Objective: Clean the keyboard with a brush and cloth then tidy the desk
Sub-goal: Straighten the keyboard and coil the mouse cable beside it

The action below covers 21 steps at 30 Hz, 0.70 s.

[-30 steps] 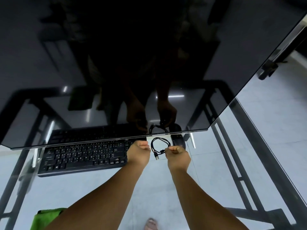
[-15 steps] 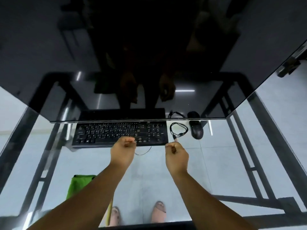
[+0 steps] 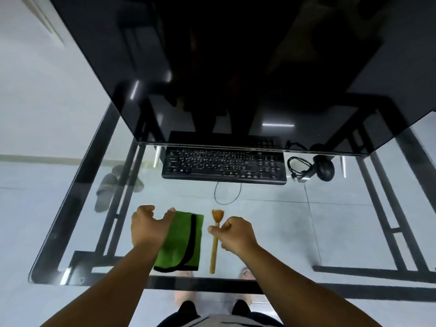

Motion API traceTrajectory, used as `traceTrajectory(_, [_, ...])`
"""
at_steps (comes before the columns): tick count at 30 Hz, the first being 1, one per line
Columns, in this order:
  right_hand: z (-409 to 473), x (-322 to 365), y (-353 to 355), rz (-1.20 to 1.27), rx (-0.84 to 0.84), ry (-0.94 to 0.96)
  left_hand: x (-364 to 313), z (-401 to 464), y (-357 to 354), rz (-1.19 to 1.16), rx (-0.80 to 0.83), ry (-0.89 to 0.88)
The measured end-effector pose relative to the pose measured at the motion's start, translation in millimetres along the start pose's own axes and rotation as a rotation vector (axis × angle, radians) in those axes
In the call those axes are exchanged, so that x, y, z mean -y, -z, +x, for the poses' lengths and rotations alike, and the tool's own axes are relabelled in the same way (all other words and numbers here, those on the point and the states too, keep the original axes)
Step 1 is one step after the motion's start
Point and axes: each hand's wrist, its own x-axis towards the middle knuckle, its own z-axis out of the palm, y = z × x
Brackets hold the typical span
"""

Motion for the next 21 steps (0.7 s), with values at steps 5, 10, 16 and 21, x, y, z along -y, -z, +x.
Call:
traceTrajectory(5, [-7,9,-15,-0.046,-0.014,-0.052,18,-1,13,0.105,0.23,0.071])
traceTrajectory(10, [-12,14,-21,0.001,-0.09,-0.058,20,-2,18,0.21,0.434,0.011])
traceTrajectory(16, [-14,15,-24,0.159,-0.189,0.037,9,-1,19,0.005,0.509,-0.031])
traceTrajectory(21, [-14,41,-5,0.296,-0.29,0.136,-17,8,35,-0.202,0.551,-0.09])
